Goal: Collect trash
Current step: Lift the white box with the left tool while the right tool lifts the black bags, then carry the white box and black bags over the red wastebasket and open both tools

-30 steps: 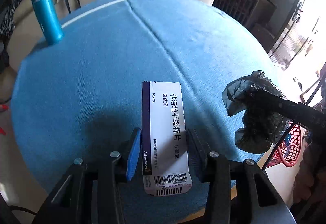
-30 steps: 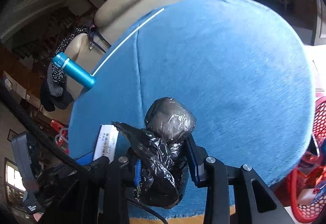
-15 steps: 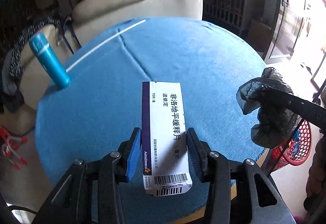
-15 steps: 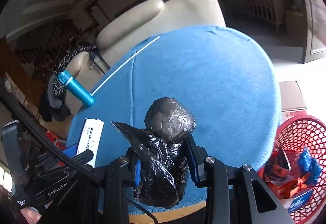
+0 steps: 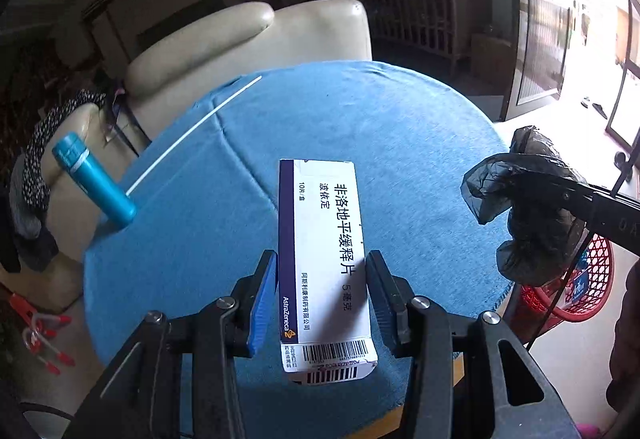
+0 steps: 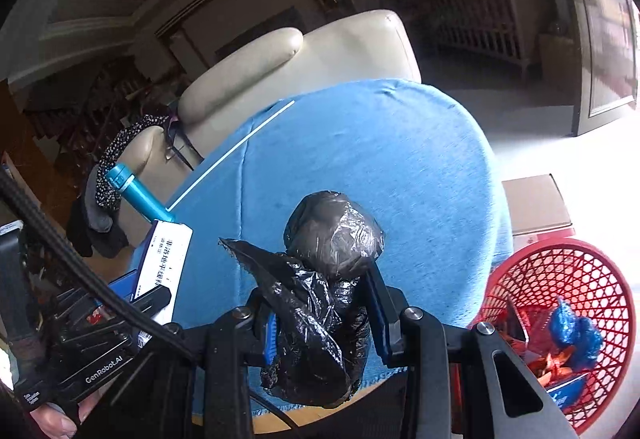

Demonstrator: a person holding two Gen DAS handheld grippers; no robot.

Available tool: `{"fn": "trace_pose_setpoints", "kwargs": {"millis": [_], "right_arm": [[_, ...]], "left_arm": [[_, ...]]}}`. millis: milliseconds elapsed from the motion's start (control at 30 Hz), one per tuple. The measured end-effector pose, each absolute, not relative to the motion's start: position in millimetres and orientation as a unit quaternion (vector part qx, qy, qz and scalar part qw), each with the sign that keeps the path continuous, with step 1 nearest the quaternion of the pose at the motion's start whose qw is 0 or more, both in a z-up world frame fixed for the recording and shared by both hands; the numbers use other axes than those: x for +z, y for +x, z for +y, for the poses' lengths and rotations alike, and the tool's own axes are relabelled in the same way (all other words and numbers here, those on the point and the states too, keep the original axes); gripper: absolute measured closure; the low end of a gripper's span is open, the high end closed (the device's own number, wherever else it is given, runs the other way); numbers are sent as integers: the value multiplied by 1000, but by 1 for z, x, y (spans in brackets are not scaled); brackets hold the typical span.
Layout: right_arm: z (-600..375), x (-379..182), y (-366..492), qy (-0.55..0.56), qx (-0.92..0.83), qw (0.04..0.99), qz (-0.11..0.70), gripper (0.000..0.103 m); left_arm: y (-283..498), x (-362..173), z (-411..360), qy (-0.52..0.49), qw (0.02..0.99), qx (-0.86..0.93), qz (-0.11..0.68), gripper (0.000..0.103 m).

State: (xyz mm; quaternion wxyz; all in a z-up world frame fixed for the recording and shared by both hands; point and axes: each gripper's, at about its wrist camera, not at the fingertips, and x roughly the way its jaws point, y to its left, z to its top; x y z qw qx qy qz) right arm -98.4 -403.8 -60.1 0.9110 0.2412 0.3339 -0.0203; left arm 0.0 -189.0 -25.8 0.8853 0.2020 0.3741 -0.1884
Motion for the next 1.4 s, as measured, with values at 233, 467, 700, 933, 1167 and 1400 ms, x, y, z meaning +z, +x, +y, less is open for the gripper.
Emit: {"fn": "trace_pose_setpoints", "kwargs": {"millis": [233, 467, 700, 933, 1167, 1400], "right_arm": [[-410, -53, -107, 235, -33, 917, 321, 65], [-419, -51, -116, 237, -43, 919, 313, 65], [-431, -52, -123, 243, -56, 918, 309, 65], [-447, -54, -131, 256, -69, 915, 305, 65], [-460, -56, -142, 266, -82, 913, 298, 65], [-476, -57, -152, 275, -96, 911, 291, 65]], "left_arm": [[-5, -22, -204, 217, 884, -199, 364, 56], [-10, -23, -219, 232, 880, -208, 358, 56], [-16, -24, -234, 246, 876, -217, 353, 56], [-22, -25, -250, 262, 871, -227, 348, 56], [-26, -25, -267, 276, 867, -236, 342, 56], [-35, -27, -284, 292, 862, -249, 332, 56]]}}
